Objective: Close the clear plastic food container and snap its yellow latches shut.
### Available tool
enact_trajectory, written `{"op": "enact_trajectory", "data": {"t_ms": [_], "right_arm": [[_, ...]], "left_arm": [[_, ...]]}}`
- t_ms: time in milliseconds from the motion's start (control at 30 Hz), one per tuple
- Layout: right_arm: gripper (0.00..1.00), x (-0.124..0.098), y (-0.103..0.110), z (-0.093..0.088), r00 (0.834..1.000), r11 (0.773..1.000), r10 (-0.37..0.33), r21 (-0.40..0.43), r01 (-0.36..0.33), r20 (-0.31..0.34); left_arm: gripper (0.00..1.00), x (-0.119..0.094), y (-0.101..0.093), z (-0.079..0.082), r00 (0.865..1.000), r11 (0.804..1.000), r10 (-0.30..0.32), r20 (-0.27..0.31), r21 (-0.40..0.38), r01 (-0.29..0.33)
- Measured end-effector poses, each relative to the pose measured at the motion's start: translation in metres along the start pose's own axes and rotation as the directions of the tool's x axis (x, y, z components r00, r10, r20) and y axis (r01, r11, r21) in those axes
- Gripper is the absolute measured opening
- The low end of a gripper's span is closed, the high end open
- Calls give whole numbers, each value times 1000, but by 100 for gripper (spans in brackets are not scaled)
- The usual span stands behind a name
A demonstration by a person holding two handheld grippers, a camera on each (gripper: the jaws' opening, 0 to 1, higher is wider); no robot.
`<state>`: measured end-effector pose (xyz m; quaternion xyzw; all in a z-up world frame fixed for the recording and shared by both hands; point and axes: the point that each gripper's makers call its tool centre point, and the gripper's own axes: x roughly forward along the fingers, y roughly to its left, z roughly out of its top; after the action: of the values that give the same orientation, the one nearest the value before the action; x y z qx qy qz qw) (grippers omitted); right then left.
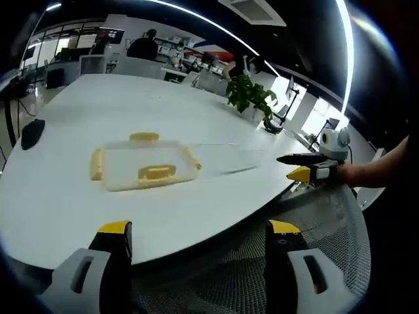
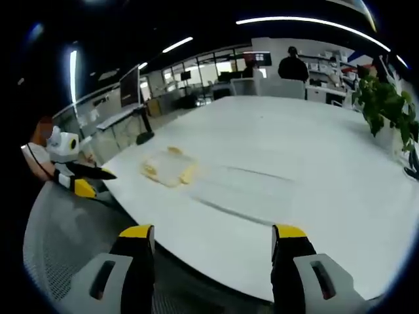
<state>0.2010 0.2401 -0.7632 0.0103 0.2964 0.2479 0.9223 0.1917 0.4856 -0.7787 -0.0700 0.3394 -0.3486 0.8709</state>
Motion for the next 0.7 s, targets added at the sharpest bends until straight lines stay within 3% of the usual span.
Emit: {"op": "enact_trajectory", "data": {"t_ms": [533, 700], "right_arm": [[72, 1, -2, 11, 999, 1000, -4, -22, 5, 33], [72, -3, -4, 14, 999, 1000, -8, -11, 8, 40]], "left_arm": [[82, 1, 0, 3, 1000, 1000, -12, -1, -27, 12], [81, 1, -5, 2, 999, 999, -10, -30, 31, 11]]}}
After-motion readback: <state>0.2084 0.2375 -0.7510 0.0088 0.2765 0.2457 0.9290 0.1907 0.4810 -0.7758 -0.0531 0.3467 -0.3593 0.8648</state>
